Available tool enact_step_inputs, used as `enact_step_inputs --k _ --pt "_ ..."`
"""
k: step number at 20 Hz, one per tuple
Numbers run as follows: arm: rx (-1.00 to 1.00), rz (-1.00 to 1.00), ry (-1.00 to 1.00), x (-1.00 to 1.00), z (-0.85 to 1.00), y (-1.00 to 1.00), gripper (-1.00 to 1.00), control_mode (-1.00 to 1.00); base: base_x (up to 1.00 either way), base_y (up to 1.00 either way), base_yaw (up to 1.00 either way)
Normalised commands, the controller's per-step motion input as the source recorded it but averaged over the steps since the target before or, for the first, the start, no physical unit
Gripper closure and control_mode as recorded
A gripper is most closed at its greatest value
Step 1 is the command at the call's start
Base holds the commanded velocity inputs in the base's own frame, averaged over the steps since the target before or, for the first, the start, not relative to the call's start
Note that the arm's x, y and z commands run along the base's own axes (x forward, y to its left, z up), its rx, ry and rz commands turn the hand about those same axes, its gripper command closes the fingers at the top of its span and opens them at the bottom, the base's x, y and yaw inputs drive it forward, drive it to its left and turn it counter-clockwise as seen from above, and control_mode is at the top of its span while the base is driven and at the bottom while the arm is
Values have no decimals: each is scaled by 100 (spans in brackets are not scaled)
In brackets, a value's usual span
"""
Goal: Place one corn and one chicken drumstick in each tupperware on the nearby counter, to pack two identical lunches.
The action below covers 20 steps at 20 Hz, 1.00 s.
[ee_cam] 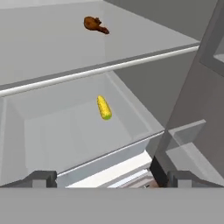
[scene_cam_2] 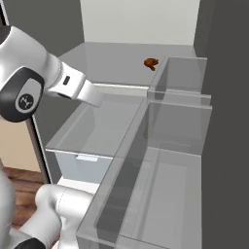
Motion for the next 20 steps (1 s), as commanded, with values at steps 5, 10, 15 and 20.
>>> enact_step_inputs --k 5,10,15,20 --pt "0 0 -8 22 1 -5 -100 -100 0 0 0" --pt "0 0 -7 45 0 -4 -100 -100 0 0 0" --pt "0 0 -15 31 0 -12 -100 -100 0 0 0" --pt "0 0 -5 18 13 -24 -100 -100 0 0 0"
